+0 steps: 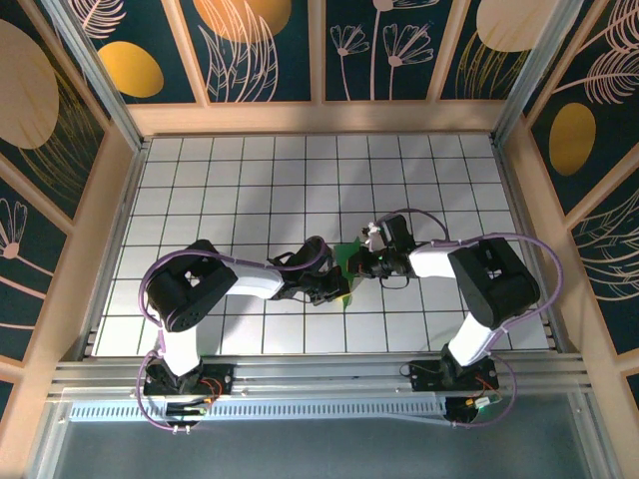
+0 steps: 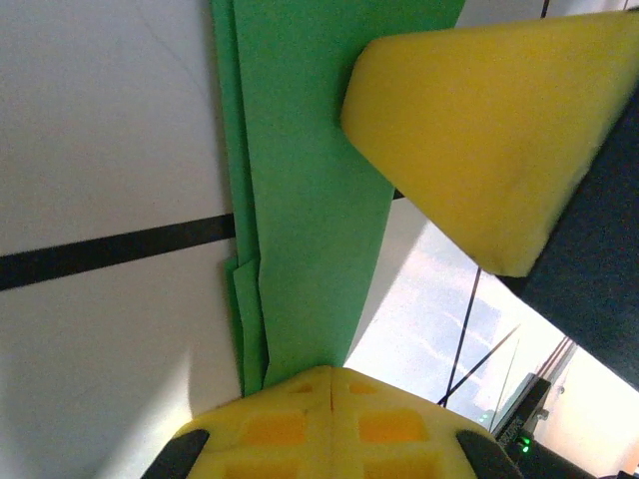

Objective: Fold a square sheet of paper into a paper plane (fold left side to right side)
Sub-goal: Fold the wing for the fifth time at the center of the table.

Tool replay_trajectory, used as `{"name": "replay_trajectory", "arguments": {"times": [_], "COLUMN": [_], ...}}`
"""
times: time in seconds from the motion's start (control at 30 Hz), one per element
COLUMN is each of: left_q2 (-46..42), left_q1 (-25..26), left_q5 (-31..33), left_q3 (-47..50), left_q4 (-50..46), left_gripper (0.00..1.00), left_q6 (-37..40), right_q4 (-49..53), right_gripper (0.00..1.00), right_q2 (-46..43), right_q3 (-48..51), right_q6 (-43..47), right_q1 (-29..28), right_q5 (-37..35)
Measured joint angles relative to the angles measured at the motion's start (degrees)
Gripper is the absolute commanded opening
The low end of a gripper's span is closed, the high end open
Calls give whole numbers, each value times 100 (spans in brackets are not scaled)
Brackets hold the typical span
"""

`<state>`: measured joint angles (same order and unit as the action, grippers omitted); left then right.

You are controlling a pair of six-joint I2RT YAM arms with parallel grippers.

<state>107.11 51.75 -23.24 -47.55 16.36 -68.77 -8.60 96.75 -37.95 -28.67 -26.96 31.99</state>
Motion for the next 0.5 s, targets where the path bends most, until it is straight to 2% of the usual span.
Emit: {"name": "replay_trajectory", "arguments": {"times": [0.5], "left_q2": [26], "left_q1": [-26], "left_q5": [144], "left_q3": [-2], "left_q4": [107], "left_gripper": [0], "left_q6": [-52], "right_q4": [286], "right_gripper": [0], "right_q2": [481], "right_q3": [-553], "right_q6": [299], "right_q1": [348], "right_q5": [391]}}
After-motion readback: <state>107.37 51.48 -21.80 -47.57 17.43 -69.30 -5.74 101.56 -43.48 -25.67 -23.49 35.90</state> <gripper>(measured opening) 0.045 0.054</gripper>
